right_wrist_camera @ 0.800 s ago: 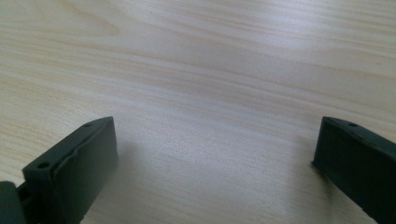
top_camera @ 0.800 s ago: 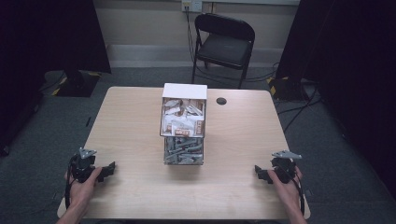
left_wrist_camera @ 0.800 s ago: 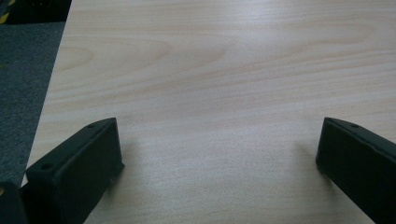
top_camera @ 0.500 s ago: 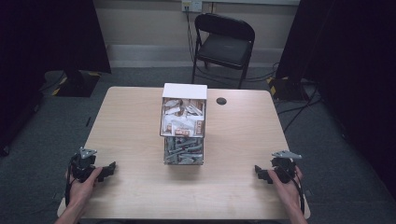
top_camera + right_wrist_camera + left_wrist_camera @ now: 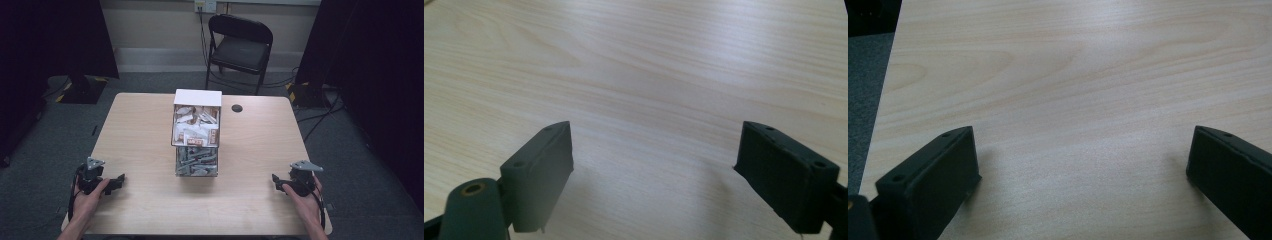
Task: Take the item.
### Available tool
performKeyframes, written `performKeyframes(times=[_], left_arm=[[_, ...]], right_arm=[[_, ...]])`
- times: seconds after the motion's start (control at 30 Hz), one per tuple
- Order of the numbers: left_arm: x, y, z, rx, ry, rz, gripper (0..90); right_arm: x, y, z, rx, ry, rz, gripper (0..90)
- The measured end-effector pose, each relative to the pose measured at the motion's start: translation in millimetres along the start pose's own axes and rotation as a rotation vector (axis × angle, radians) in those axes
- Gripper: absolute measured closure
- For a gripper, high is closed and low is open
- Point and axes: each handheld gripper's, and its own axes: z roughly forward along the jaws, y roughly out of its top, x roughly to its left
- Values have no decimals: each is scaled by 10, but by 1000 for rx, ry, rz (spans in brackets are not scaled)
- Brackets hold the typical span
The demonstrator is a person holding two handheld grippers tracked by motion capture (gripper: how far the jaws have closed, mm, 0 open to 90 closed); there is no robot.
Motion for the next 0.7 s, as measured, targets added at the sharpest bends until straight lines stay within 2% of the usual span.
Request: performKeyframes(times=[0.03,0.1,0.27,0.37,0.47,0.57,0.6,0.7], left_arm=[[0,0,0,0,0,0,0],[-3,2,6,-4,-3,-3,0],[-4,4,8,-4,-4,0,0],[-4,4,9,-5,-4,0,0],[-4,4,8,-5,-4,0,0],[-5,3,8,-5,-4,0,0],[-5,3,8,-5,-4,0,0],[-5,3,8,-5,-4,0,0]], right_arm=[[0,0,0,0,0,0,146],[51,20,-37,-22,17,-17,208],[172,58,-83,-54,65,-74,254],[219,80,-99,-56,89,-80,267],[310,123,-133,-74,141,-87,292],[351,147,-162,-94,152,-89,301],[389,174,-191,-108,174,-85,310],[432,199,-217,-115,194,-85,324]])
